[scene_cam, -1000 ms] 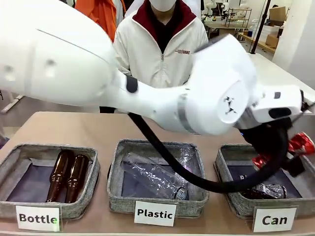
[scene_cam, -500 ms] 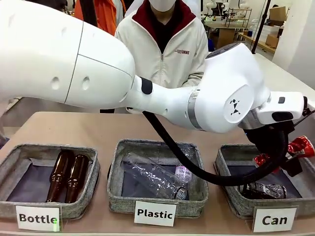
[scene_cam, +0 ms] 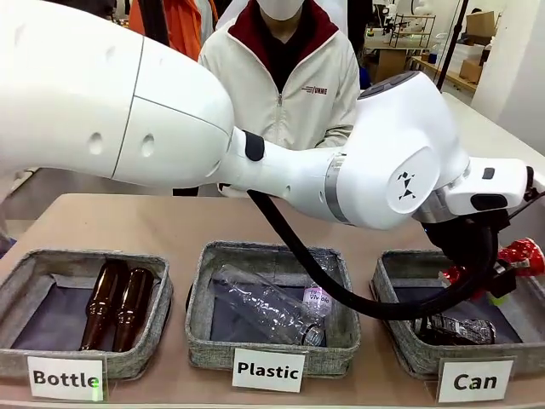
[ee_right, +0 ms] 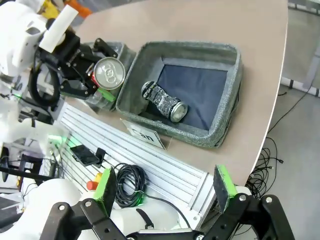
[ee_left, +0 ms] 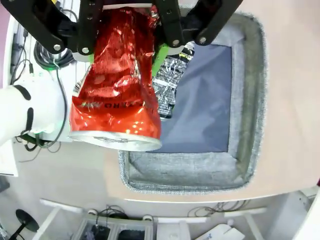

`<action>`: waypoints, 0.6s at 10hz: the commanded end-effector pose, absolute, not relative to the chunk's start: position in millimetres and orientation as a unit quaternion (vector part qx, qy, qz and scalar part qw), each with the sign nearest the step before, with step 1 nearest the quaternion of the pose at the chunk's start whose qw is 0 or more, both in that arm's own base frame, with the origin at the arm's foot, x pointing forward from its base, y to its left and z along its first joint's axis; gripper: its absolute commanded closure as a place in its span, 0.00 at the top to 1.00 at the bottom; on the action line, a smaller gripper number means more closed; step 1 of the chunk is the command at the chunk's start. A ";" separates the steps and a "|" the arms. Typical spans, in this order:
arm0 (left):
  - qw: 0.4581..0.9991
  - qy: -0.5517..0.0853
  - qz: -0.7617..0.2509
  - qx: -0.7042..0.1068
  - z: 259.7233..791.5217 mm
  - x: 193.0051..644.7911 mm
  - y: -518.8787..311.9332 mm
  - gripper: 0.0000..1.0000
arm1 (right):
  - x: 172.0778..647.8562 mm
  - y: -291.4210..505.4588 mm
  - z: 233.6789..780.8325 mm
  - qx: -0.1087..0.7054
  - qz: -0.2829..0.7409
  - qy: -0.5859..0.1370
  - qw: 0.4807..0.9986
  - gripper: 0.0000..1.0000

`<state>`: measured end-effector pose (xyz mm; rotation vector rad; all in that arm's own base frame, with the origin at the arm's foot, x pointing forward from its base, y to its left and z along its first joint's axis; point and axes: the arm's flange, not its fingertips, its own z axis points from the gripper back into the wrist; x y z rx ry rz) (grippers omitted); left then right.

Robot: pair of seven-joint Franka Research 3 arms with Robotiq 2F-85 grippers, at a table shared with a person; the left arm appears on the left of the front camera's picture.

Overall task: Sort the can waste into the basket.
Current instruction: Pick up the can waste from the table and place it in the right Fabric basket.

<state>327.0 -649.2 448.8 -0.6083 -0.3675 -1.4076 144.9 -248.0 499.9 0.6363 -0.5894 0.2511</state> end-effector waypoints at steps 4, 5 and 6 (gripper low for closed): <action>0.732 -0.187 -0.605 -0.252 454.0 338.6 -637.9 1.00 | 144.2 -248.9 500.9 0.305 0.113 -0.280 0.903 1.00; 0.735 -0.188 -0.600 -0.255 454.9 341.7 -635.0 1.00 | 144.2 -248.9 500.9 0.305 0.113 -0.280 0.903 1.00; 0.734 -0.194 -0.598 -0.256 459.3 344.1 -628.7 1.00 | 144.2 -248.9 500.9 0.305 0.113 -0.280 0.903 1.00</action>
